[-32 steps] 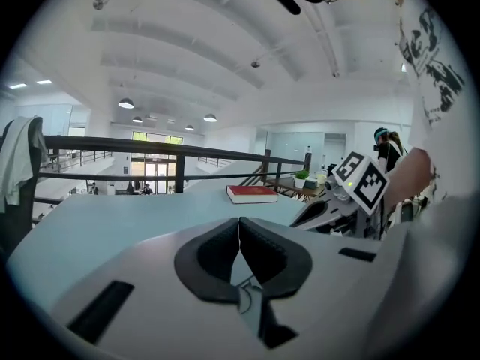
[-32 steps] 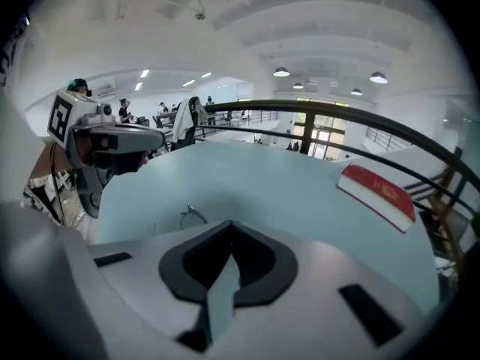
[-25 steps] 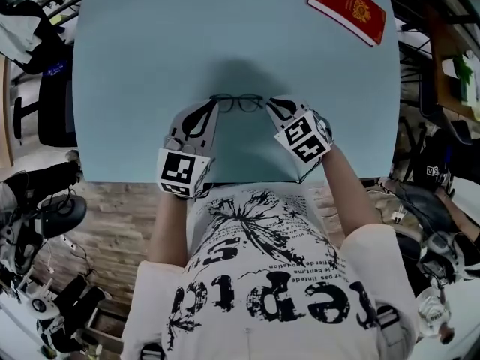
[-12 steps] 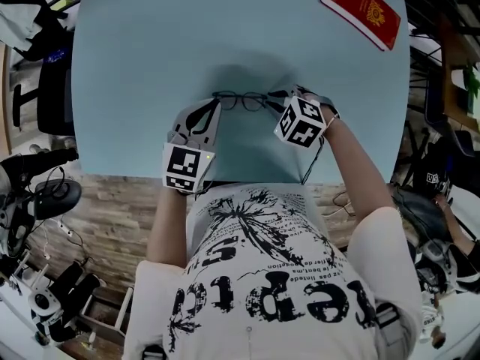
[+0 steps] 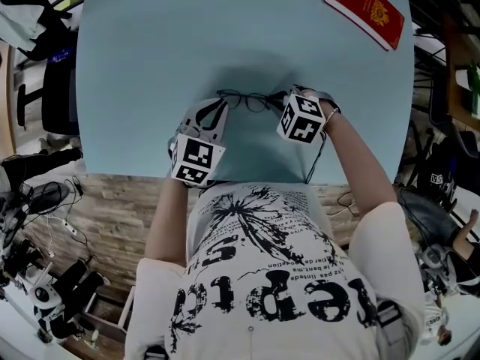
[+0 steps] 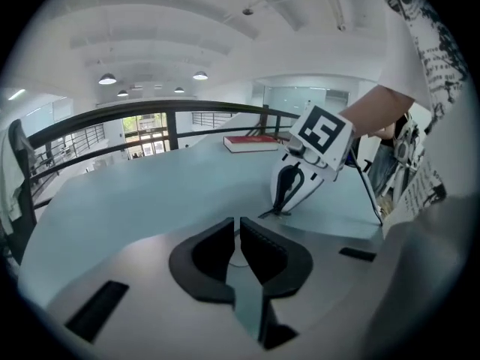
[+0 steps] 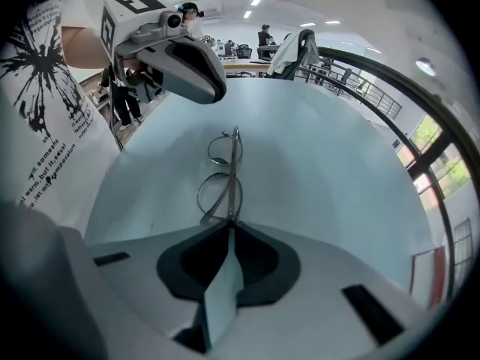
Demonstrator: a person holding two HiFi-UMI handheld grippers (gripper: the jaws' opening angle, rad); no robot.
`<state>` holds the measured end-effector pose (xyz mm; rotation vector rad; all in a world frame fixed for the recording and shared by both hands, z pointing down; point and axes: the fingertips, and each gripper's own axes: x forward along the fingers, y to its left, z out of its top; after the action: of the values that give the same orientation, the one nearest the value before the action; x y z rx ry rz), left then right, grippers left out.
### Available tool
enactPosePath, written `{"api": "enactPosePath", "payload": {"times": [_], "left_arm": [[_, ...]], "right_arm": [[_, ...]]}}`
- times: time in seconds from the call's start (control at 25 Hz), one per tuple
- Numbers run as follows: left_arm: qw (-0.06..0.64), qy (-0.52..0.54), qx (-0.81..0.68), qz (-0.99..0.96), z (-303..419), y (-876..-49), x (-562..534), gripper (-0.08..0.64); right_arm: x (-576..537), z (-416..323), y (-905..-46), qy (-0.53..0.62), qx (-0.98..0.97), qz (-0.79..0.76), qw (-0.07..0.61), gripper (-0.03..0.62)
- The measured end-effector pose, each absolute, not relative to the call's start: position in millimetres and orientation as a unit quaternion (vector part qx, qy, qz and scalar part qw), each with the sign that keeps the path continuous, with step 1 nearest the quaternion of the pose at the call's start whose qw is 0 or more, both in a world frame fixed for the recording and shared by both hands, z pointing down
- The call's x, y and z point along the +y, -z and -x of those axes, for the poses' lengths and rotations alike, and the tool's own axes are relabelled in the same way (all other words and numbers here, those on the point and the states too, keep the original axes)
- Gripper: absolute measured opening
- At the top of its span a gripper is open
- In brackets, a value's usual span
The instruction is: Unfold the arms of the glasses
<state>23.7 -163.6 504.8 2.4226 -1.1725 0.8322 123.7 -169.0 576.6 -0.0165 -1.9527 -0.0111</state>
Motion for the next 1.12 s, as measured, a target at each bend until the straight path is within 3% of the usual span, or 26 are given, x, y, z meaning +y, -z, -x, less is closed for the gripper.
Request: {"api": "enactPosePath", "payload": {"times": [0.16,0.28,0.36,0.68,0.84,1.12], "left_arm": [[0.144,-0.356,-0.351,-0.854,-39,-516,-169,0.023],[0.109,-0.414,-0.277,-0.86,-56,-522,-174,0.123],[0.073,-0.449,-0.224,-0.862,-68,-526,-175,0.124],[-0.031,-0.524,-0.095,-0.846,-97,-545,-177,0.112],[-0.045,-0.529,-0.071,-0.845,-109,-553,-174,0.055],[-0.054,-0.527,-0.047,-0.847,-114,-559,-173,0.037]], "right_arm": [[-171,-125,-573,0.013,-0.829,0.0,0.559,0.034],[-173,-127,-572,0.023,-0.826,-0.002,0.562,0.034],[-174,-129,-571,0.028,-0.825,-0.003,0.565,0.034],[-173,-132,-569,0.028,-0.824,-0.011,0.566,0.034],[-173,-136,-570,0.024,-0.824,-0.011,0.566,0.034],[-172,-140,-571,0.023,-0.822,-0.01,0.568,0.034]]}}
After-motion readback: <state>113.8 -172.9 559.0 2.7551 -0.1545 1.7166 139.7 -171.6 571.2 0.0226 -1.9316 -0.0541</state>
